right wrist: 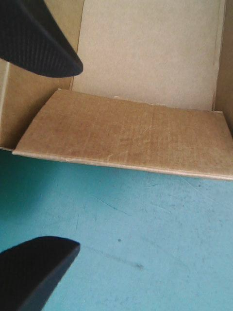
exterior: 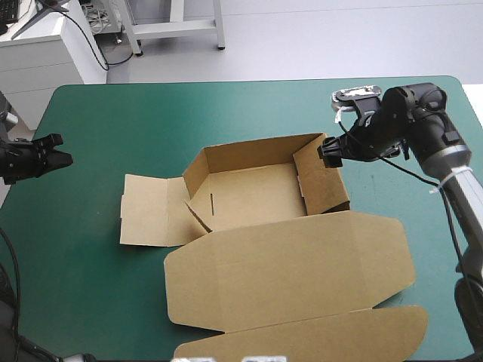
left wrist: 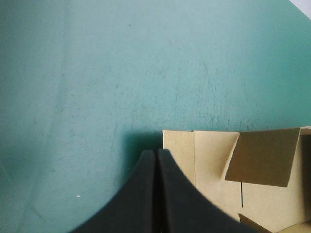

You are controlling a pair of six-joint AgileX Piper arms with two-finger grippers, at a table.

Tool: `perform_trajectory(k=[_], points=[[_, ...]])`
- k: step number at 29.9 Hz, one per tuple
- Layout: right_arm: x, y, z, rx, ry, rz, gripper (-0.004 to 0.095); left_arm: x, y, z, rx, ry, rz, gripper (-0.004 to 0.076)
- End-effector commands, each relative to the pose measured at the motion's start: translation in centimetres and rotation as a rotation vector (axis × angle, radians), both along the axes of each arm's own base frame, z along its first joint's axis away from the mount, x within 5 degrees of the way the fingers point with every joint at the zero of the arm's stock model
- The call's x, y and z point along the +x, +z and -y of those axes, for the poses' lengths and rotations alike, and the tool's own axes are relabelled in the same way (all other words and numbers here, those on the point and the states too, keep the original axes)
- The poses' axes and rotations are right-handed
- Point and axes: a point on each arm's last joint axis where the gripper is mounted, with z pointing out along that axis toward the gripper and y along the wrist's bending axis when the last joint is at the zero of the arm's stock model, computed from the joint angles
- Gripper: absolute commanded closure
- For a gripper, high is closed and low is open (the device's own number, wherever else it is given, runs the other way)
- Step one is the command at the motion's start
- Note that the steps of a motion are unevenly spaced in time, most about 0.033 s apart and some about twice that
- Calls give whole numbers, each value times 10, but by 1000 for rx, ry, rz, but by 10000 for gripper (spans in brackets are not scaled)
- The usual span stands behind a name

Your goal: Fold the box

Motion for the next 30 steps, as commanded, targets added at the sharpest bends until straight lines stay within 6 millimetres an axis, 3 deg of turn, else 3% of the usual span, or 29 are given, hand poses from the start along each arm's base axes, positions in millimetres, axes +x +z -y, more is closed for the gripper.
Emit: perform_trajectory(k=[1,9,16,18,20,22,26,30], points=[[10,-5,-2,-1,-2,1,90,-3,25,6,-19,19,95,733],[43,-60,-12,-21,2,-144,93,-3,25,6,-38,33,87,733],[50,-73,-16,13,-2,-172,103,-3,26,6,-41,35,90,732],[50,-73,-16,13,-5,-172,148,-2,27,6,-51,38,97,733],[49,-73,-16,14,-8,-177,229,-2,27,6,-57,45,108,732],[48,-74,-16,10,-7,-191,412,-1,27,6,-56,47,110,733],[48,-77,-16,-5,29,-213,903,-2,27,6,-55,47,108,733],[50,-72,-16,-7,38,-189,908,-2,28,8,-80,32,107,732]])
